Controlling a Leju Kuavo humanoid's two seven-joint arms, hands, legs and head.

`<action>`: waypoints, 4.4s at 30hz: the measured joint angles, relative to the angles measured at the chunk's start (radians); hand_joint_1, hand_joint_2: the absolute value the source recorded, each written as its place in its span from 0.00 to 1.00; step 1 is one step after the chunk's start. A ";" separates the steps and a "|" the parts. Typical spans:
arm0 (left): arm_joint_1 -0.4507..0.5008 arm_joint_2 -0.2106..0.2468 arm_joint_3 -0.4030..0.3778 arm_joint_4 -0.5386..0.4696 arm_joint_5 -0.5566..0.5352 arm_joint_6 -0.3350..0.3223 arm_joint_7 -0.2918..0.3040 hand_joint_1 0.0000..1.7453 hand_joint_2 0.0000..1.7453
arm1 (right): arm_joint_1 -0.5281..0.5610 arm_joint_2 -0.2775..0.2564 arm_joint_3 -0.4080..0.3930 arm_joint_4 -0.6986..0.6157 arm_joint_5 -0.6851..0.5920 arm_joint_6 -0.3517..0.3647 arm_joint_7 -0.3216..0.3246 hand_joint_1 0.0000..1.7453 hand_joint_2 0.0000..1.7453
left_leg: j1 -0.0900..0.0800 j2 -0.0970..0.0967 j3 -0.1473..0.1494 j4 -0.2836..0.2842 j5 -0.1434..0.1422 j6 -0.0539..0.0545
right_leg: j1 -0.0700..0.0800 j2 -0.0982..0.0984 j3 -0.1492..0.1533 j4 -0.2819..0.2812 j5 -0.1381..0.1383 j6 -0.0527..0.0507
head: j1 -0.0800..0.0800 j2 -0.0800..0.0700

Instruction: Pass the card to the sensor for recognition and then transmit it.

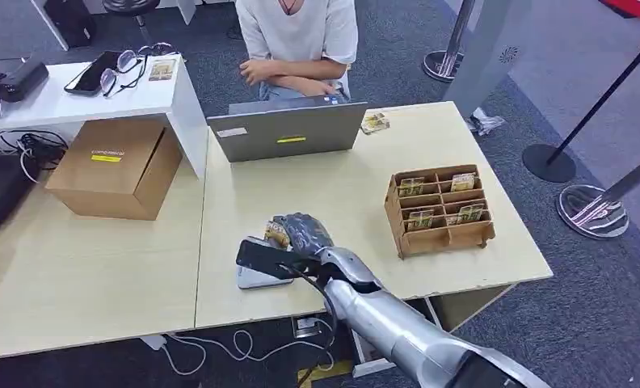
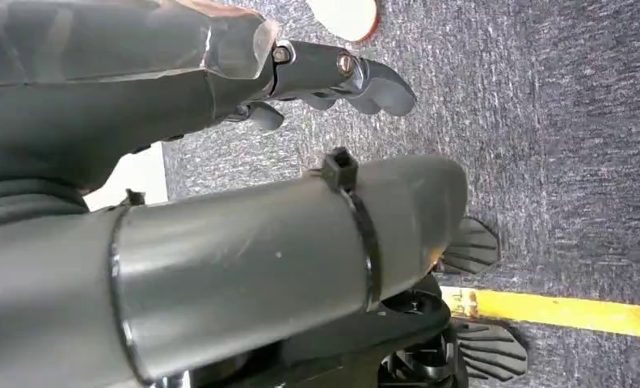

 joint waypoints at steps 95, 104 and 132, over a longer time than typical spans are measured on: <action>-0.047 -0.018 0.000 0.000 -0.006 0.001 0.095 0.00 0.00 | -0.029 0.115 0.054 0.221 0.187 -0.023 0.178 1.00 1.00 | 0.000 0.001 0.001 0.000 0.000 -0.001 | 0.000 0.000 0.000 0.000 0.001 -0.001 | 0.000 0.000; -0.047 -0.016 0.000 0.000 -0.006 -0.004 0.080 0.00 0.00 | -0.036 0.132 0.054 0.228 0.202 -0.012 0.177 1.00 1.00 | 0.000 0.001 0.001 0.000 0.001 -0.001 | 0.000 0.001 0.000 0.000 0.001 -0.001 | 0.000 0.000; -0.051 -0.020 0.000 -0.001 -0.006 0.004 0.085 0.00 0.00 | -0.070 0.148 0.049 0.266 0.249 -0.003 0.227 1.00 1.00 | 0.000 0.001 0.001 0.000 0.001 -0.001 | 0.000 0.001 0.000 0.000 0.001 -0.001 | 0.000 0.000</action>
